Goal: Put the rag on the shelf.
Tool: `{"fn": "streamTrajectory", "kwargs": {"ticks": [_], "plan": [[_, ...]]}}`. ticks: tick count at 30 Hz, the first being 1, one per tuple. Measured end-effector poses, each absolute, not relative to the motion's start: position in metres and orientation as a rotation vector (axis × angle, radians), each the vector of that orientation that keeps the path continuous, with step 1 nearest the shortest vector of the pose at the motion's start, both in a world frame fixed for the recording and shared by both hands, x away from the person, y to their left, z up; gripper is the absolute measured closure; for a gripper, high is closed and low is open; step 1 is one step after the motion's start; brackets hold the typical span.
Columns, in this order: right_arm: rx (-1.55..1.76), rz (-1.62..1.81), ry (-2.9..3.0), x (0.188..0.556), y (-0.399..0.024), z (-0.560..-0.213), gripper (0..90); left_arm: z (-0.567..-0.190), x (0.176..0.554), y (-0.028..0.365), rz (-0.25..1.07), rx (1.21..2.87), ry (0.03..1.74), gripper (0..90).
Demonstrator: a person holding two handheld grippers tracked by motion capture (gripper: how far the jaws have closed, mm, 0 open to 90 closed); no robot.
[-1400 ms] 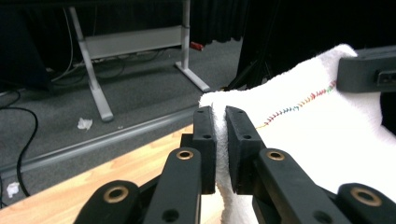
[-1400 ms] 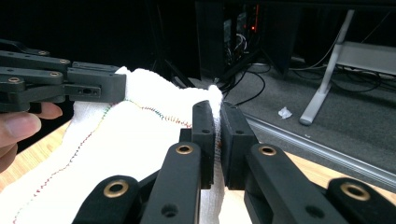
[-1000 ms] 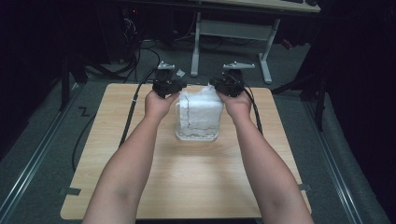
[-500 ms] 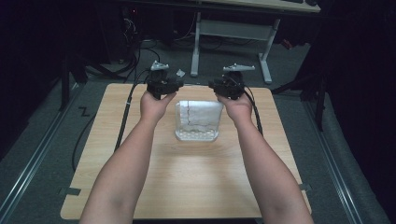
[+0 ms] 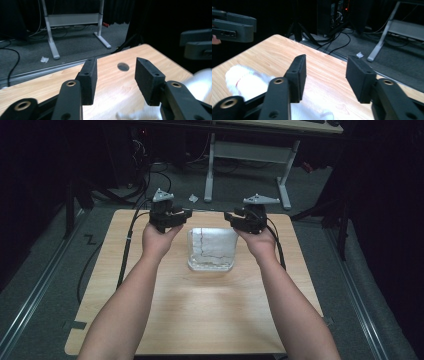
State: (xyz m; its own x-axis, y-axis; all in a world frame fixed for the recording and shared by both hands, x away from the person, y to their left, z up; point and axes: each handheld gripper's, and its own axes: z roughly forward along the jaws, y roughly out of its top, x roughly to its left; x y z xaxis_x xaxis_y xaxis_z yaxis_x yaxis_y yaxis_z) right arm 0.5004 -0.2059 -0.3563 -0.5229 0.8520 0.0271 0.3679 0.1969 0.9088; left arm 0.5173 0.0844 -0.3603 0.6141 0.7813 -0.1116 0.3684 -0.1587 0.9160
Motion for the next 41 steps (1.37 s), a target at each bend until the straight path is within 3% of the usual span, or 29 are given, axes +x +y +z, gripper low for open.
{"fn": "streamTrajectory", "kwargs": {"ticks": [12, 17, 22, 28, 32, 35, 41], "plan": [[1.109, 1.312, 1.97, 0.434, -0.238, -0.385, 40.1, -0.401, 0.457, 0.13, 0.45, 1.789, 0.925, 47.9], [1.097, 1.261, 1.99, 0.405, -0.246, -0.412, 36.6, -0.446, 0.417, 0.142, 0.465, 1.838, 0.917, 47.5], [1.092, 1.201, 2.021, 0.369, -0.253, -0.458, 38.8, -0.489, 0.384, 0.157, 0.416, 1.883, 0.937, 47.3], [1.186, 1.153, 2.056, 0.346, -0.255, -0.499, 37.4, -0.52, 0.345, 0.159, 0.359, 1.922, 0.991, 46.8], [1.227, 1.151, 2.057, 0.325, -0.261, -0.521, 37.4, -0.518, 0.333, 0.143, 0.395, 1.988, 0.89, 43.7], [1.265, 1.098, 2.098, 0.326, -0.266, -0.53, 36.9, -0.524, 0.342, 0.143, 0.307, 1.96, 0.923, 42.9], [1.26, 1.109, 2.076, 0.328, -0.269, -0.529, 36.3, -0.524, 0.347, 0.147, 0.282, 1.931, 0.934, 38.1]]}}
